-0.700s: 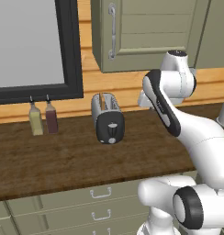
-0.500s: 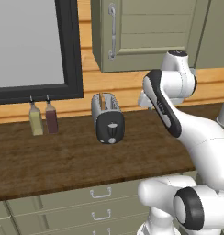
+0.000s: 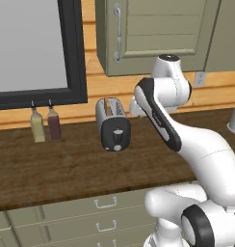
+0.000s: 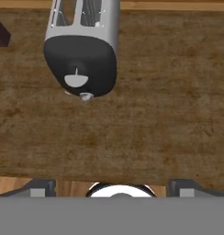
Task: Start the toaster. Once the lever pops up, take the bread to the plate on the dining counter.
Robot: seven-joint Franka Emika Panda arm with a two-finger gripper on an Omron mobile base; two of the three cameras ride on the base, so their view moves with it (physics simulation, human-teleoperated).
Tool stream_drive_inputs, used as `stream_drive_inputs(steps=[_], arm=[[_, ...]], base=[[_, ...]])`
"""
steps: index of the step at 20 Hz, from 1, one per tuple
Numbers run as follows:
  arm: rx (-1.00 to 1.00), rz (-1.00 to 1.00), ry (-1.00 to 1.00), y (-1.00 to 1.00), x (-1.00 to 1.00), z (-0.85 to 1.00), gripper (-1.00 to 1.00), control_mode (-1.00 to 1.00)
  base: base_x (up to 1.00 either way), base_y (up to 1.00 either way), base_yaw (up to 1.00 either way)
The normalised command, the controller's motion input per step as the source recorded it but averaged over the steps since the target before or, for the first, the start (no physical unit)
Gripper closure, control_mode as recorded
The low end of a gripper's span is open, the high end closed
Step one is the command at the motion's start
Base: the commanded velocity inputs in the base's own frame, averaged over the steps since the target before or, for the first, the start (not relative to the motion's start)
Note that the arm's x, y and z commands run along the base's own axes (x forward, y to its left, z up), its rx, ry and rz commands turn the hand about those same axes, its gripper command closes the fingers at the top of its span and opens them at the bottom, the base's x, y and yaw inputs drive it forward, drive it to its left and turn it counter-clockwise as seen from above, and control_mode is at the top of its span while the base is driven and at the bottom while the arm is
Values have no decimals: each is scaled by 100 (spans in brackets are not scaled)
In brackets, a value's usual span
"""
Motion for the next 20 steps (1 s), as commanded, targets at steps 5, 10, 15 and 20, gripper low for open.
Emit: stream_drive_inputs(steps=[5, 10, 15, 20], arm=[[0, -2, -13, 61, 0, -8, -100, -100], [1, -2, -15, 28, 0, -20, -100, -100], [0, -1, -15, 5, 4, -25, -100, -100], [0, -1, -13, 0, 4, -19, -100, -100]], base=[[0, 0, 0], [0, 0, 0], [0, 0, 0], [0, 0, 0]])
